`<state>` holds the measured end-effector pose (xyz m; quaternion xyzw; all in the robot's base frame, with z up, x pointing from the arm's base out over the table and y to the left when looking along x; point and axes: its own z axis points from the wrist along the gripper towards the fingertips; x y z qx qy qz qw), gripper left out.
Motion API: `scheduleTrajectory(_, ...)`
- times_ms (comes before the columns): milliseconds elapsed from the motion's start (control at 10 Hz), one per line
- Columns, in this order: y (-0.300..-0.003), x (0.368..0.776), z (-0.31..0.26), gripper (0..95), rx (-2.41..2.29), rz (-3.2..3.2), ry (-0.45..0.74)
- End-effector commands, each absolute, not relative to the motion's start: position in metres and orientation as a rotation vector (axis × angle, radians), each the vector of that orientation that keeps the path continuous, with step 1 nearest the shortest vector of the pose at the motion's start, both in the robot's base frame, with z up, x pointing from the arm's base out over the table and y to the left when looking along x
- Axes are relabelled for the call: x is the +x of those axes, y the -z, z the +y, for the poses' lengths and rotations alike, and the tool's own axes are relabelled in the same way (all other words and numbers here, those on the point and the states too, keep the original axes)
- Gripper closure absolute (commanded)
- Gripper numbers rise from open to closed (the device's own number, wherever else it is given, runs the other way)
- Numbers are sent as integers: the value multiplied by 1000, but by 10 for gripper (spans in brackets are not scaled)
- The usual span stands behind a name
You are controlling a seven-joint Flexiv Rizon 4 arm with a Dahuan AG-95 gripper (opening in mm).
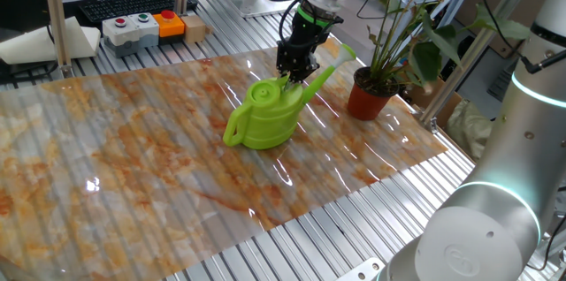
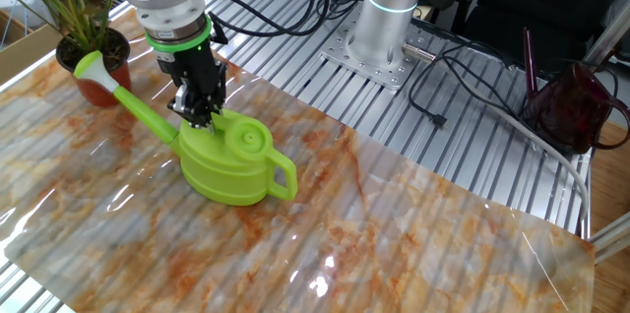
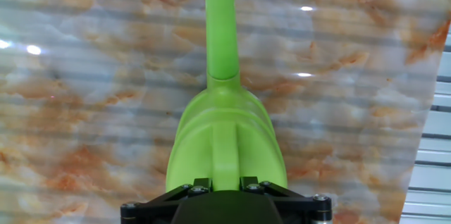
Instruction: Water the plant
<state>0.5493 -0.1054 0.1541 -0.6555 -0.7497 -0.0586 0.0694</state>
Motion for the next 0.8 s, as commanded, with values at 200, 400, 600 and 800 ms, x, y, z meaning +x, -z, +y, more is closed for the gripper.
scheduleTrajectory(200,-154,549,-106,760,-1987,-2299,120)
scheduleTrajectory(400,-156,549,-106,570,-1994,-2310,105)
scheduleTrajectory(600,-159,547,-107,570,-1990,-2326,118)
scheduleTrajectory(800,-161,547,-107,570,-2004,-2321,140)
